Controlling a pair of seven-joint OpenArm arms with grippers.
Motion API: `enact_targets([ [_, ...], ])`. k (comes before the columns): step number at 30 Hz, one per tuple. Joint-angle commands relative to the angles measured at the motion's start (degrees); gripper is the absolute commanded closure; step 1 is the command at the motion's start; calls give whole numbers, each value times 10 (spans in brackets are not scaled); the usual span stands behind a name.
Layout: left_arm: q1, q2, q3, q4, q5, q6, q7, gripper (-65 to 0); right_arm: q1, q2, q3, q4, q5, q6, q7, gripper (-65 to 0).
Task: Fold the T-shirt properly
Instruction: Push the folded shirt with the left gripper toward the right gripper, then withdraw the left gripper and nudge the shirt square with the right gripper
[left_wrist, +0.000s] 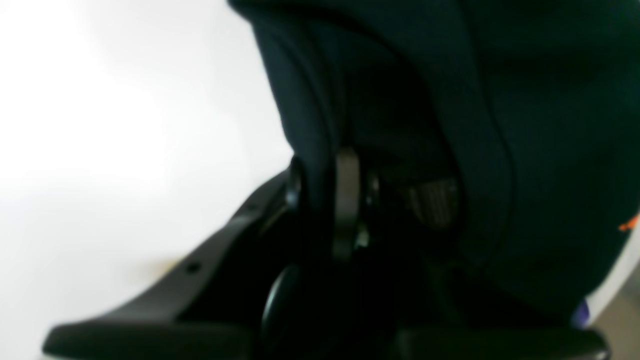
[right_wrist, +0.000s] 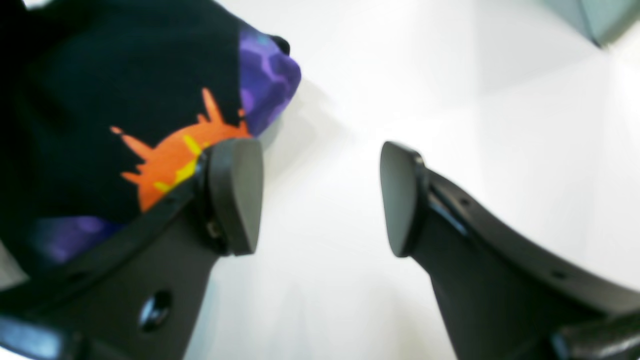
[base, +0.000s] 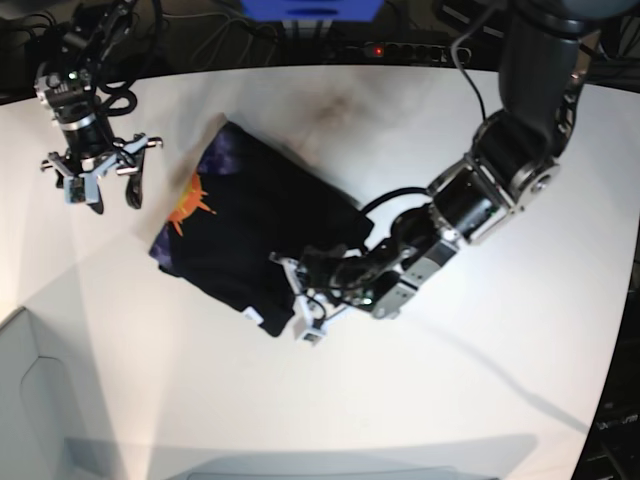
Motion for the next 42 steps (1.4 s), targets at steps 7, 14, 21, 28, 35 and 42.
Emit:
enact_targets([
  [7,-41,105,42,3,148,-15,1,0,0,-33,61,12,10,8,18,-373],
  [14,2,177,41,0,358,-110,1,-1,-2,-49,112,12,10,8,18,-373],
  [21,12,189,38,1,459,-110,7,-188,-3,-52,115,12,10,8,18,-373],
  [28,-6,189,-6,14,460,-111,1,-365,4,-52,110,12,10,8,18,-373],
  [35,24,117,-183,197,460,-110,42,-365,56,-43,108,8,8,8,18,-373],
  [42,183,12,-376,391,455,-111,121,-365,133,18,72,-61,8,8,-45,-373],
])
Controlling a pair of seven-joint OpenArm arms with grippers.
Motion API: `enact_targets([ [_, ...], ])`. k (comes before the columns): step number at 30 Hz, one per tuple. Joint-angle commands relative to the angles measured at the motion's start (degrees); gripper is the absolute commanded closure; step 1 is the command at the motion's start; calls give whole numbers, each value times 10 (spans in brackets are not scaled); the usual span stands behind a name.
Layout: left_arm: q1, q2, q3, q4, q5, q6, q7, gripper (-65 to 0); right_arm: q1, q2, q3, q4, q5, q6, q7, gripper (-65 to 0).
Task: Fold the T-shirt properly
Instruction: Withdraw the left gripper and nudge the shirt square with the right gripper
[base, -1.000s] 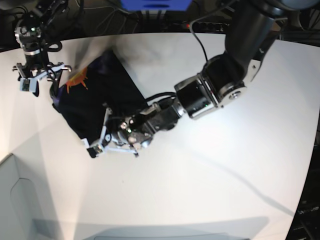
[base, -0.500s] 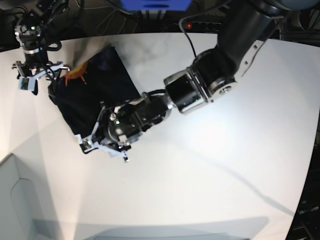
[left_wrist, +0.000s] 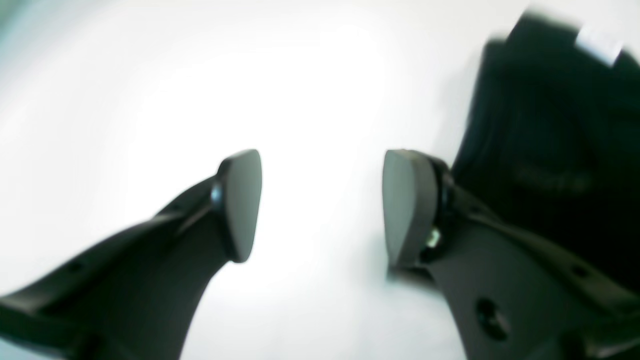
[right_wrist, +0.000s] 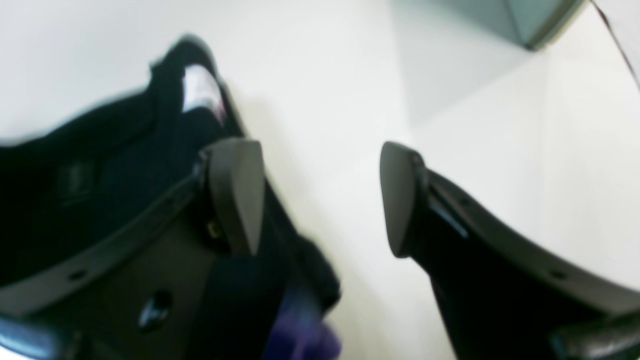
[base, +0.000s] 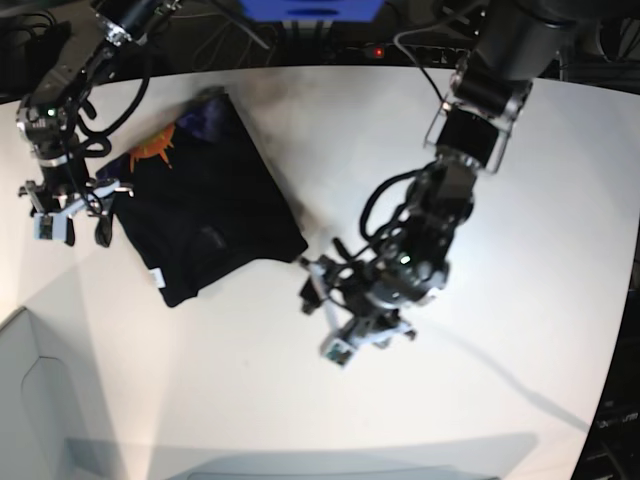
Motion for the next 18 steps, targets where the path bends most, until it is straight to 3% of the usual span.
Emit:
enact_targets([
  [1,16,-9,-32,32,-4,-2,-7,-365,13,13,2,-8,4,8,8,-373],
  [4,107,-30,-120,86,-4,-2,-5,-365,28,28,3,-46,4,8,8,-373],
  [8,209,-32,-211,136,-4,-4,-5,-365,21,46,7,-82,4,8,8,-372],
  [13,288,-30,-254,165,-4,-4,-5,-365,-32,49,3,-92,5,8,9,-372],
  [18,309,-33,-256,166,-4,-4,-5,-348,-73,16,2,-88,5,8,10,-372],
])
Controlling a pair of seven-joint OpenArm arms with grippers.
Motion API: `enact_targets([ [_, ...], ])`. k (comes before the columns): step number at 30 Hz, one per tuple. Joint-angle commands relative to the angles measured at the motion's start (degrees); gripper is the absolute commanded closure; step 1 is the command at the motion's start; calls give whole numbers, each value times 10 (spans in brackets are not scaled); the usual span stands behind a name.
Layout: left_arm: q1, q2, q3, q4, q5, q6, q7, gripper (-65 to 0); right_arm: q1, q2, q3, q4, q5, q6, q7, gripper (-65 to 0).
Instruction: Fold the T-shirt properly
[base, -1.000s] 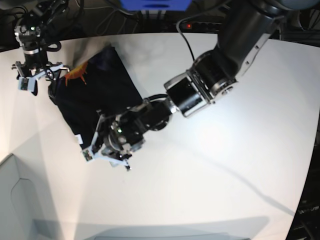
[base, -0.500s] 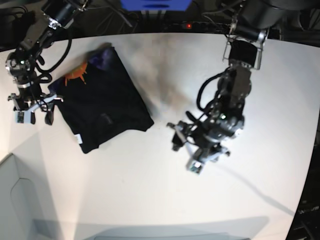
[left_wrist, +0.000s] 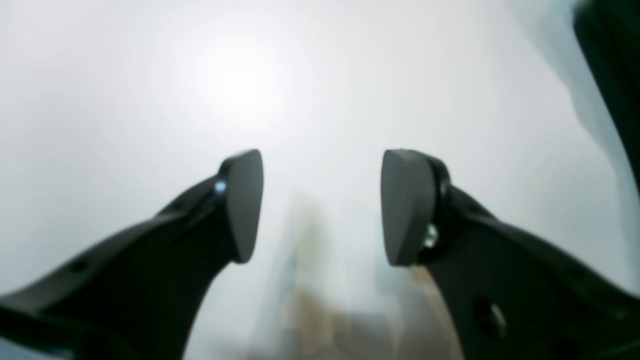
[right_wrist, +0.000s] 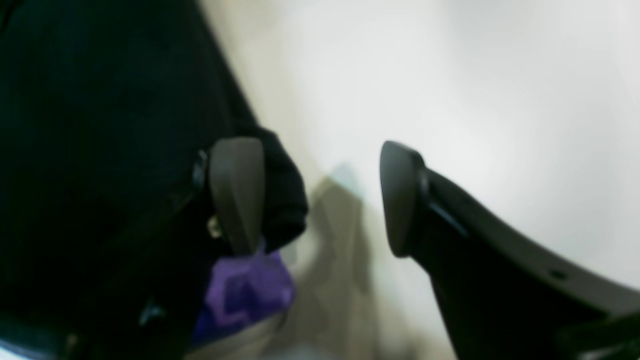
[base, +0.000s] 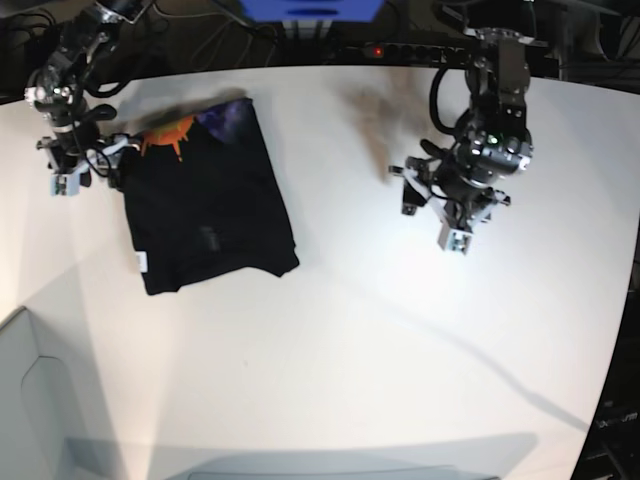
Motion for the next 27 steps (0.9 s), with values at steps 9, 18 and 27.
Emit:
enact_targets([
  [9,22,-3,-51,46,-2,-1,-10,-340,-49,-23,7,92,10,8,8,-372],
  [18,75,-2,-101,66,-10,-2,-10,-340,-72,-83,4,225,10,8,7,-372],
  [27,130,-2,-167,65,-134,2,-10,-340,-76,-94,-21,144,7,8,7,-372],
])
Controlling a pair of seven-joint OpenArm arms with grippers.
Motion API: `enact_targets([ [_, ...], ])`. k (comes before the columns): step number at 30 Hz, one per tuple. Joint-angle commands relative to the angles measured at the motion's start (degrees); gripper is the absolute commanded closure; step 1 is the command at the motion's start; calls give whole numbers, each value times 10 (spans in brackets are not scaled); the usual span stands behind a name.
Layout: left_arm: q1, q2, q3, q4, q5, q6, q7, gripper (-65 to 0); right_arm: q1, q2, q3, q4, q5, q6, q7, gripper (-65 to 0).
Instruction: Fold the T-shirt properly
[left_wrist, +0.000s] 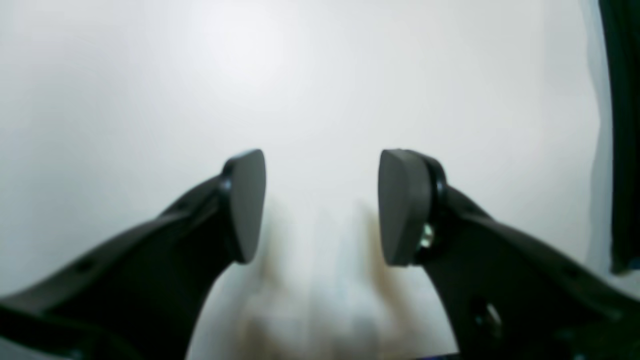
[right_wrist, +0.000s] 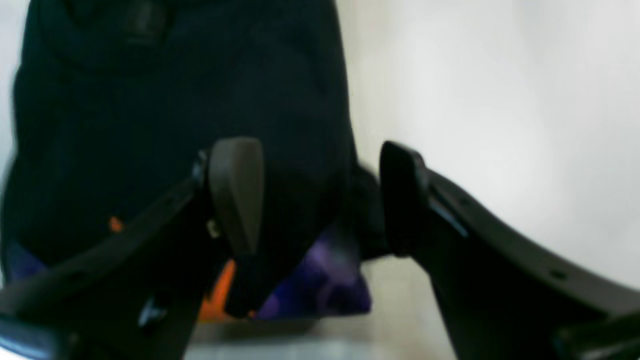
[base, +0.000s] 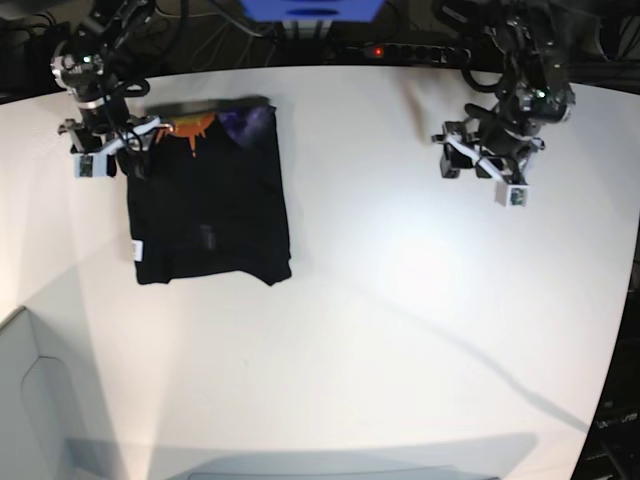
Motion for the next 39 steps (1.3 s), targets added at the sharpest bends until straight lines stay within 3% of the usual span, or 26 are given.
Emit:
enact_targets([
  [1,4,-6,-9,11,-13,1,-10,-340,-7,2,2,-3,7,8,11,-372],
  [13,56,-6,-105,11,-63,-1,-10,-339,-47,2,8,-52,33,8,113,-372],
  [16,75,-6,-127,11,-87,-1,-10,-339,-48,17,19,-48,69,8,116,-375],
  [22,130,-6,-193,11,-151,-3,-10,-330,-51,22,45,-4,75,8,114,-373],
  [26,166,-6,-251,11,-193,-3,-11,-184,-85,24,50,26,75,8,114,-360],
  [31,204,-7,-317,11,-216,-3,-10,-13,-132,19,51,56,76,8,114,-188],
  [33,220,-7,-333,11,-215,-3,-10,0,-155,19,51,59,76,8,116,-145],
  [39,266,-5,-366,11,-215,-3,-10,-2,-207,31,60,62,76,8,114,-140],
])
